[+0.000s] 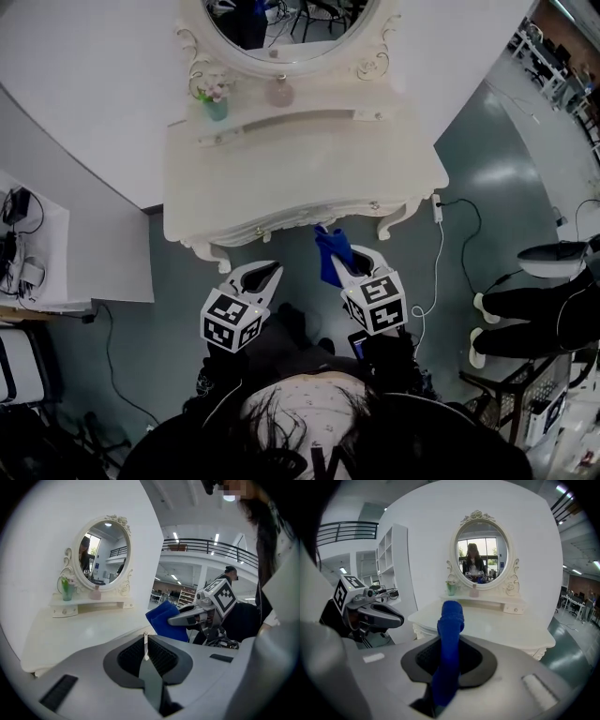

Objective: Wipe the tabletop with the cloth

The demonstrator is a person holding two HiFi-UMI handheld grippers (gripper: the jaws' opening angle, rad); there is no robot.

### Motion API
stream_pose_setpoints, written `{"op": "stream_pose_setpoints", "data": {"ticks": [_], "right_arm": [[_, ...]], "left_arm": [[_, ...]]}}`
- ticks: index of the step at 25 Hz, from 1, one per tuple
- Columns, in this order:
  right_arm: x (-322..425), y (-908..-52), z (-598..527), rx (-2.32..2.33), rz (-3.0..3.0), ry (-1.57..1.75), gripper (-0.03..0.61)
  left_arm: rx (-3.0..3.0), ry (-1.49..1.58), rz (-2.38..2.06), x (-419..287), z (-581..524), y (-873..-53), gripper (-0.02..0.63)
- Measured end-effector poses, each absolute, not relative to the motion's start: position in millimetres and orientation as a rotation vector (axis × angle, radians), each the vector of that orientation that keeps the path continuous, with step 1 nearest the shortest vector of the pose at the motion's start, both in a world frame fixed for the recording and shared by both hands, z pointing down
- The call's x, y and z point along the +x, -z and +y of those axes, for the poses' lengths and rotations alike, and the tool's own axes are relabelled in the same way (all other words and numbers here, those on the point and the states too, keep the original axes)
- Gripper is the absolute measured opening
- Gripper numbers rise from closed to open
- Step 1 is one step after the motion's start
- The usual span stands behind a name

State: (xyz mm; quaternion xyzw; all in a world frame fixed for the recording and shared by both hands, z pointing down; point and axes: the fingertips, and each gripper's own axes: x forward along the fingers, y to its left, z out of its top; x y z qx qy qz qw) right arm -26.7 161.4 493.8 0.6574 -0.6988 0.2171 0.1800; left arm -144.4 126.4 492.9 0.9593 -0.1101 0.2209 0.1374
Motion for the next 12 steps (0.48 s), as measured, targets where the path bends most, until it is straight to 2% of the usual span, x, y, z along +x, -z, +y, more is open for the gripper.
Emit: {"op": "stream_pose_setpoints", "data": {"ticks": [12], "right_arm": [[-18, -497, 249, 1.808, -2.032, -0.601, 0.076]], "left_arm": [[2.779, -0.688, -0.311, -122, 241, -495, 0.002]]}}
